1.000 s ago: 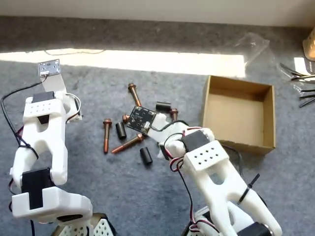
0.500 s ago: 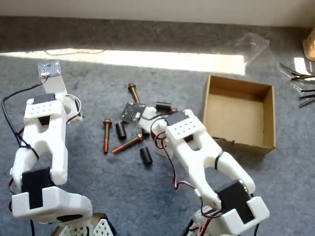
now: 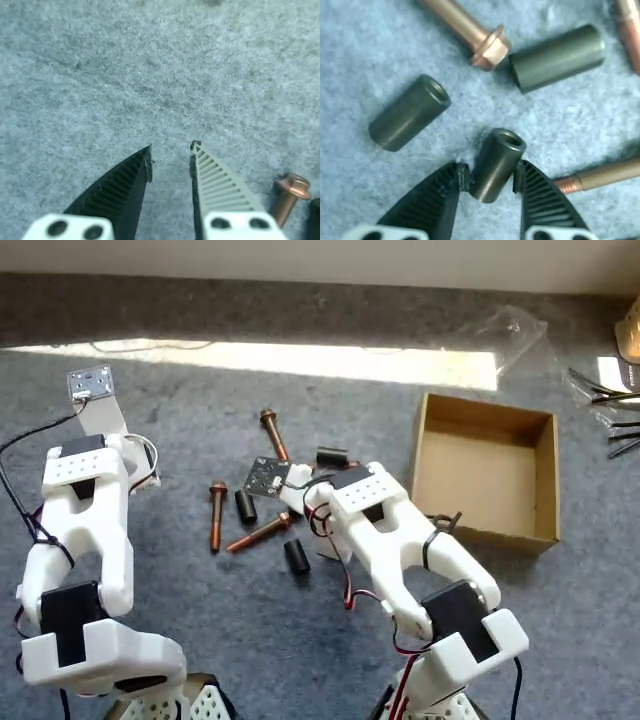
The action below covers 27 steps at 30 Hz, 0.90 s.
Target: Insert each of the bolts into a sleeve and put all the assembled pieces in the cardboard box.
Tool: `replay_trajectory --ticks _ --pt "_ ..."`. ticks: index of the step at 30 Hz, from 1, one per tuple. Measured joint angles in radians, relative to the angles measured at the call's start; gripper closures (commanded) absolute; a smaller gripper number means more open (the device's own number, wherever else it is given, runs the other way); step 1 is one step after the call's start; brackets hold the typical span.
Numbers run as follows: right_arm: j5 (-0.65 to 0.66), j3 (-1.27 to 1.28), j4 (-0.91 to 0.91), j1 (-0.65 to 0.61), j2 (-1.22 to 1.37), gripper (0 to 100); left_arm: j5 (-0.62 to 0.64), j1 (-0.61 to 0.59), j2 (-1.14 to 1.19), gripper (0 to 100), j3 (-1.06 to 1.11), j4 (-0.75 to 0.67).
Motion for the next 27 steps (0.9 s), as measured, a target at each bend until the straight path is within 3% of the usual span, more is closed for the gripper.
replay_trajectory --ticks 8,21,27 --pt "-0.002 -0.002 0.000 0.008 -0.006 85.1 0.000 -0.002 0.000 87 0.000 -0.021" --pt "-0.193 0.000 -0.068 0.015 -0.006 85.1 0.000 -0.029 0.000 87 0.000 -0.028" --pt "-0.215 0.000 -0.071 0.018 -0.006 85.1 0.000 -0.029 0.006 87 0.005 -0.055"
